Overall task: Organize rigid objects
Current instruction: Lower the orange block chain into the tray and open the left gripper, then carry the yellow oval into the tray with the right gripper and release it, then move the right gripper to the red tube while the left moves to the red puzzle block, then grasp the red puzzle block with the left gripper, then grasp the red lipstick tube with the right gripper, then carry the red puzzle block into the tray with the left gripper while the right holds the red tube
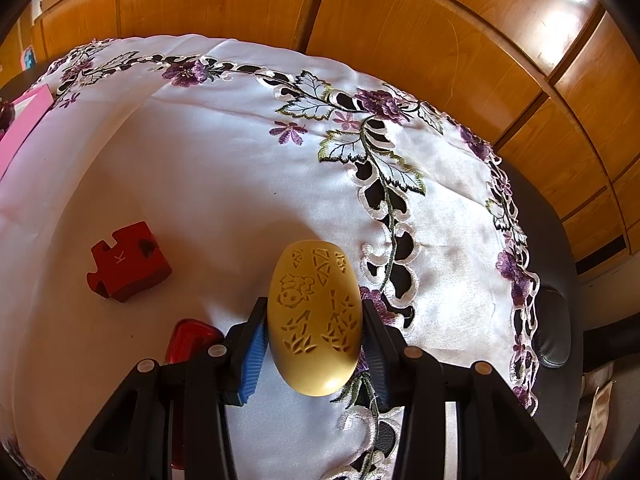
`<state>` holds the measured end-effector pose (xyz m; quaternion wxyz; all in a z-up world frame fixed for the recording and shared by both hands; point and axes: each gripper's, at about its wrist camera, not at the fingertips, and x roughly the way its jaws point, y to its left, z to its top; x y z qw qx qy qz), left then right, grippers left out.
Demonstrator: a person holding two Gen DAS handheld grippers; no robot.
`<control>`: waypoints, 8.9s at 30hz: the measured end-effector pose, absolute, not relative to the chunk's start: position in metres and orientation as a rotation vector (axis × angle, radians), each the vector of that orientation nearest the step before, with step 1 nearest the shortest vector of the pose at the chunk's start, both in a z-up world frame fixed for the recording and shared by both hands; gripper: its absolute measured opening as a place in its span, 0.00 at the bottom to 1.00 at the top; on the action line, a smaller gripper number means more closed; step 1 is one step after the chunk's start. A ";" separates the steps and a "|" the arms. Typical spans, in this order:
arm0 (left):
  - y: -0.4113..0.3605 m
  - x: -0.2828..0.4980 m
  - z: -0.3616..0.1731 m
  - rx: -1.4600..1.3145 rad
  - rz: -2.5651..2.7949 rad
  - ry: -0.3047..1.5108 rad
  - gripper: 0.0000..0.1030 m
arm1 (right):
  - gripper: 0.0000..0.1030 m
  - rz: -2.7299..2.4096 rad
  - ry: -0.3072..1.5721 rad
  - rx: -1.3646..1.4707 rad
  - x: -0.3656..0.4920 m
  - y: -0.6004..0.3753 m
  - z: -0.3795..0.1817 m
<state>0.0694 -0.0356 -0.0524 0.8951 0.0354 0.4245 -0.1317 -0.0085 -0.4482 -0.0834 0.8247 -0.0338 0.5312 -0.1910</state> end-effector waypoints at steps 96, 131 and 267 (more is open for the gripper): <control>0.014 0.026 -0.024 -0.024 -0.182 0.794 0.75 | 0.44 0.069 0.768 -0.100 0.002 -0.189 0.000; -0.147 0.022 -0.012 0.250 -0.476 0.793 0.75 | 0.44 -0.559 0.832 0.291 -0.047 -0.468 -0.018; -0.170 0.000 0.005 0.075 -0.601 0.729 0.32 | 0.25 -0.212 1.091 -0.311 -0.017 -0.352 -0.089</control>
